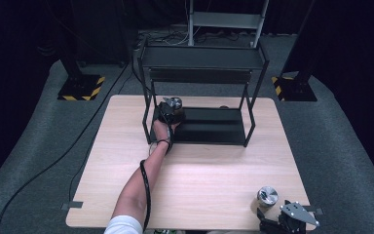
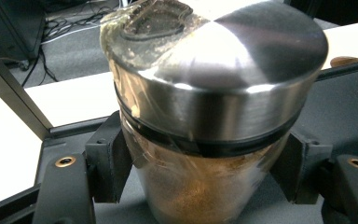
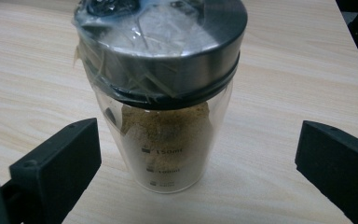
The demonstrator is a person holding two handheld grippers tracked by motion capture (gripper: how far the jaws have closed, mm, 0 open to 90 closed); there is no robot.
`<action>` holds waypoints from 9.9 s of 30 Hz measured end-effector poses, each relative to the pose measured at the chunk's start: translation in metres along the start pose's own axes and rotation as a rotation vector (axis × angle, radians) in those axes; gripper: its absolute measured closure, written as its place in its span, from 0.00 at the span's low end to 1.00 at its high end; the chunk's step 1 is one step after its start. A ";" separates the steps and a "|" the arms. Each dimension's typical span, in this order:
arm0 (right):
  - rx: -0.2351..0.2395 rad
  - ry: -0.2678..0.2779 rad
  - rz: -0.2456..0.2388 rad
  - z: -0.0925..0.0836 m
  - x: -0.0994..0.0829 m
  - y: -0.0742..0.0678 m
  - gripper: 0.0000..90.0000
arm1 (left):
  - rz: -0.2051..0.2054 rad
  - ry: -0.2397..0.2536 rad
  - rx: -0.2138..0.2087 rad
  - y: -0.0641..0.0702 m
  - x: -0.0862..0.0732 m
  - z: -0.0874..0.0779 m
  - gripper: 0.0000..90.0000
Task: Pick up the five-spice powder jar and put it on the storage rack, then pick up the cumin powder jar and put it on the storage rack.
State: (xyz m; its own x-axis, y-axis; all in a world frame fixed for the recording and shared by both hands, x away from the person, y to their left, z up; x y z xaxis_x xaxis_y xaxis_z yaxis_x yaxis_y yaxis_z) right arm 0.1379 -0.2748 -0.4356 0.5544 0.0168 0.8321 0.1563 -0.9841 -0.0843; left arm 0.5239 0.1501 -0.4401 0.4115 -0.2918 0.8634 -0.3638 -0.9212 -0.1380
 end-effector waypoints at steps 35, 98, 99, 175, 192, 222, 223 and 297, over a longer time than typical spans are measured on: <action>0.003 0.012 -0.001 -0.002 0.000 0.000 0.00 | 0.193 -0.085 -0.228 0.008 -0.063 -0.141 0.00; 0.059 0.029 -0.064 0.011 -0.003 -0.010 0.00 | 0.135 -0.220 -0.241 -0.007 -0.132 -0.205 0.00; 0.064 0.025 -0.071 0.013 -0.003 -0.010 0.00 | 0.140 -0.219 -0.240 -0.007 -0.132 -0.205 0.00; 0.079 0.107 -0.055 0.017 0.005 -0.009 0.33 | 0.155 -0.214 -0.256 -0.007 -0.131 -0.203 0.01; 0.077 0.111 -0.069 0.020 0.019 -0.017 0.33 | 0.161 -0.211 -0.259 -0.006 -0.131 -0.204 0.01; 0.101 0.142 -0.098 0.036 0.046 -0.018 0.33 | 0.164 -0.208 -0.257 -0.006 -0.132 -0.204 0.01; 0.101 0.143 -0.100 0.036 0.047 -0.018 0.33 | 0.164 -0.209 -0.257 -0.006 -0.132 -0.204 0.01; 0.196 0.185 -0.177 0.111 0.119 -0.039 0.33 | 0.173 -0.205 -0.250 -0.004 -0.132 -0.205 0.01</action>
State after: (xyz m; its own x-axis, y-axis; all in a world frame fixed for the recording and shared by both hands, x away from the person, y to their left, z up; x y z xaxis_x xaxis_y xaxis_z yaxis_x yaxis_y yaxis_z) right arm 0.2889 -0.2147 -0.3939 0.3492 0.1345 0.9273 0.4018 -0.9155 -0.0185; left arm 0.3000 0.2452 -0.4540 0.4758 -0.5068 0.7189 -0.6250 -0.7699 -0.1291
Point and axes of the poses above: each handheld gripper's, and its own axes: z roughly forward along the jaws, x roughly out of its top, y roughly to its right, the point moved 2 cm from there along z, roughly forward along the jaws, and after that the axes turned 8 degrees about z, right-handed, at the moved point
